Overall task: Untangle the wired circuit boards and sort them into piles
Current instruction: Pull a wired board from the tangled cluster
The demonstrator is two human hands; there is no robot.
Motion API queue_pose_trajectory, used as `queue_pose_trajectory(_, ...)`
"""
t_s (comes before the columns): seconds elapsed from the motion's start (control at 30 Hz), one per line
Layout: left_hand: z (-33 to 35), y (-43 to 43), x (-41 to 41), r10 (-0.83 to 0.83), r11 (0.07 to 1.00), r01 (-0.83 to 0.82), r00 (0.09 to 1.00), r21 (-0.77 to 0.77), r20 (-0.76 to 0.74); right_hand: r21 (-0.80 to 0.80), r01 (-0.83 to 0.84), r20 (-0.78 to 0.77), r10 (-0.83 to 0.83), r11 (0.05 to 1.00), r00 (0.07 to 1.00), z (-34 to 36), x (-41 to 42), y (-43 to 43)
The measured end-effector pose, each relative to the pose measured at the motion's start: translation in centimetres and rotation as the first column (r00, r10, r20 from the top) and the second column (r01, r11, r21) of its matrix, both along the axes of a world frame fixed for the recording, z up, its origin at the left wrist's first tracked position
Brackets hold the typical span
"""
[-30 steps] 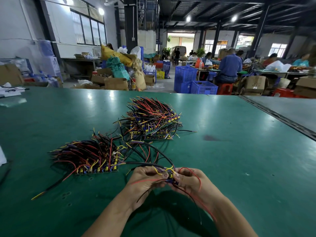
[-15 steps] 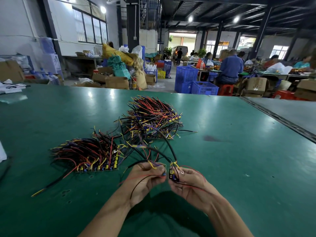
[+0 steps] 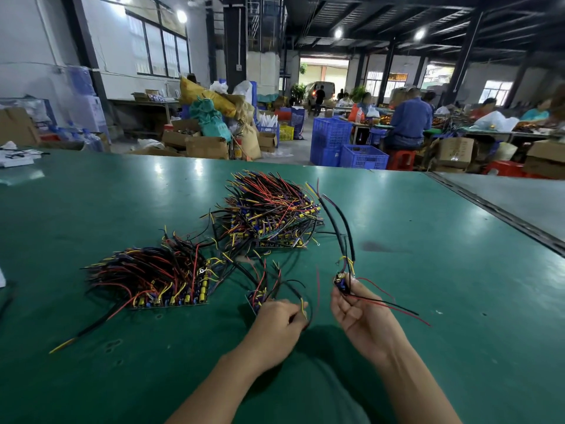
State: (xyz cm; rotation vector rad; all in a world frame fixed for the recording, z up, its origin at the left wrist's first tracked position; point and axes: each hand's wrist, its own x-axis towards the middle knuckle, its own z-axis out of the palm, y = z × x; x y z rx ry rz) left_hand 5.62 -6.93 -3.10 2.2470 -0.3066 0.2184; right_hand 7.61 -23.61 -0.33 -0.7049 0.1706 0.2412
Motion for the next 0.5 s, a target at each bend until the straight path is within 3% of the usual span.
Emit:
queue_pose_trajectory(0.1, -0.3, -0.5, 0.2, 0.007, 0.964, -0.032, 0.996, 0.264, 0.092, 0.003, 0.019, 0.011, -0.019, 1.000, 1.000, -0.1, 0.2, -0.1)
queue_pose_trajectory(0.3, -1.0, -0.7, 0.5, 0.015, 0.871, -0.129, 0.971, 0.475, 0.238, -0.012, 0.106, 0.059, -0.105, 0.994, 0.993, 0.0, 0.6, -0.5)
queue_pose_trajectory(0.37, -1.2, -1.0, 0.5, -0.010, 0.854, -0.126, 0.966, 0.505, 0.258, 0.001, 0.137, 0.074, -0.137, 0.991, 0.988, 0.2, 0.7, -0.7)
queue_pose_trajectory(0.5, -0.9, -1.0, 0.3, -0.009, 0.907, -0.051, 0.990, 0.418, 0.139, -0.019, 0.199, 0.098, -0.197, 0.980, 0.976, 0.4, 0.6, -1.4)
